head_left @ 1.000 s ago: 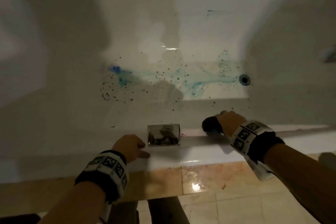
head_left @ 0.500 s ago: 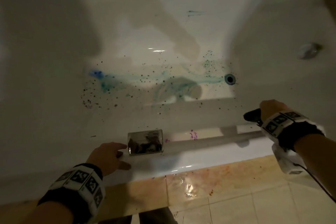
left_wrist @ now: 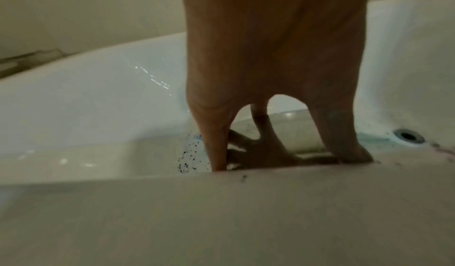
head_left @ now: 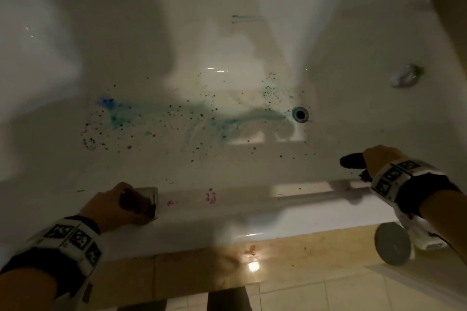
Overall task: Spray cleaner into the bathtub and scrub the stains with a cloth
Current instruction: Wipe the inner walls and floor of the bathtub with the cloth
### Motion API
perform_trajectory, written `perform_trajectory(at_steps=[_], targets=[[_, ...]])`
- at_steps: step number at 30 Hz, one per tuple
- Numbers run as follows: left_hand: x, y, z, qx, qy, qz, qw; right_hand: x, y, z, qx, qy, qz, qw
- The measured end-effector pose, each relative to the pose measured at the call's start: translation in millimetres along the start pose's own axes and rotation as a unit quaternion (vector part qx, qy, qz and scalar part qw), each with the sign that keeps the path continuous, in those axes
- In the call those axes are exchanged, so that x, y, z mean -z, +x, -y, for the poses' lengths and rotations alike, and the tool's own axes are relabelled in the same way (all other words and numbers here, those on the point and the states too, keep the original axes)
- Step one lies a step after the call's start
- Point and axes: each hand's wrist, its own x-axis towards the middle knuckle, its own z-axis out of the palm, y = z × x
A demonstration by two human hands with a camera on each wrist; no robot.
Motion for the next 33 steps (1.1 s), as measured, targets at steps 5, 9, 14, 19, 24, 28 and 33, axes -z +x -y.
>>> perform_trajectory(at_steps=[5, 9, 14, 19, 24, 28, 33], targets=[[-8.7, 2.3, -4.3, 0.032, -0.011, -0.054, 0.998, -30.0, 14.2, -22.2, 0.001, -0.030, 0.018, 0.999], [-7.2, -0.9, -7.1, 0.047, -0.018, -0.053, 0.997, -34.3, 16.3, -2.5, -0.009, -0.083, 0.035, 0.996], [-7.9, -5.0, -10.9, 0.047, -0.011, -0.060, 0.997, -43.5, 8.5, 47.3, 0.040, -0.082, 0.052, 0.994], [-7.2, 1.0, -4.1, 0.045, -0.012, -0.061, 0.997, -62.7, -15.6, 123.0, 0.191, -0.194, 0.073, 0.959], [-7.7, 8.3, 1.4, 0.040, -0.027, -0.057, 0.997, -92.8, -46.2, 195.9, 0.309, -0.141, 0.118, 0.933], [-5.2, 8.9, 1.6, 0.027, -0.010, -0.039, 0.999, -91.1, -49.0, 207.7, 0.271, 0.008, 0.151, 0.950], [2.1, 12.6, -16.7, -0.049, 0.125, -0.041, 0.990, -32.2, -4.1, 143.5, 0.272, -0.086, 0.000, 0.958]])
